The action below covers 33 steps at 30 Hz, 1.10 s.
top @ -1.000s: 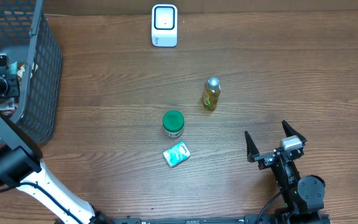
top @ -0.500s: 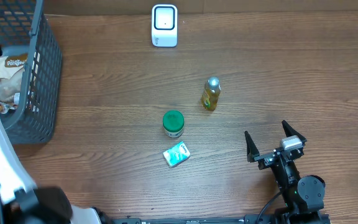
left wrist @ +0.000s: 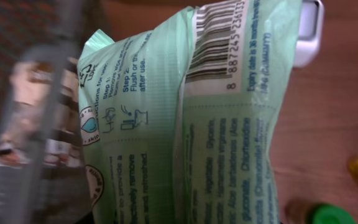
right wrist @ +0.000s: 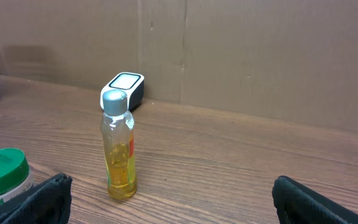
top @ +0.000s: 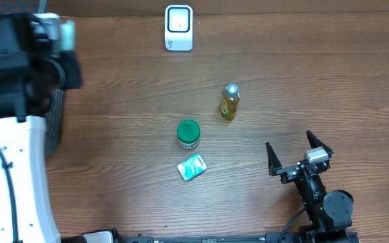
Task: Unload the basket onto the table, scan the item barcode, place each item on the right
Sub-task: 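Carry the grasped mint-green wipes pack out of the basket to mid-table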
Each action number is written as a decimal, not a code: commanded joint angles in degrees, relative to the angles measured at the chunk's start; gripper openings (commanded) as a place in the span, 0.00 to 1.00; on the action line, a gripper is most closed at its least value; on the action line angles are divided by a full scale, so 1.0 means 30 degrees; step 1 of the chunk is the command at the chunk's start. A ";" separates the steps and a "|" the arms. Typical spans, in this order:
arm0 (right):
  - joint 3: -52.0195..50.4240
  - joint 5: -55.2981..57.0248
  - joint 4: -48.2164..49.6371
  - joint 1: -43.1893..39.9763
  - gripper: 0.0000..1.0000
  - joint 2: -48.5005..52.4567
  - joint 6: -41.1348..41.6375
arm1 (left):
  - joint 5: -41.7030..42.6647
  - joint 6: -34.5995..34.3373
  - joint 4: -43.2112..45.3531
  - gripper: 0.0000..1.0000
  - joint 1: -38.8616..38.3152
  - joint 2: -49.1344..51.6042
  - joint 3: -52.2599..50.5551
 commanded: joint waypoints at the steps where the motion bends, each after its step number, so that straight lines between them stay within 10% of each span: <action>1: -0.0204 0.0117 0.0051 -0.0051 1.00 -0.0175 0.0044 | 0.0007 -0.1399 0.0080 0.37 -0.1763 0.0634 -0.1304; 33: -0.0204 0.0117 0.0051 -0.0051 1.00 -0.0175 0.0044 | 0.0146 -0.4546 1.0440 0.40 -0.5843 0.0860 -1.5263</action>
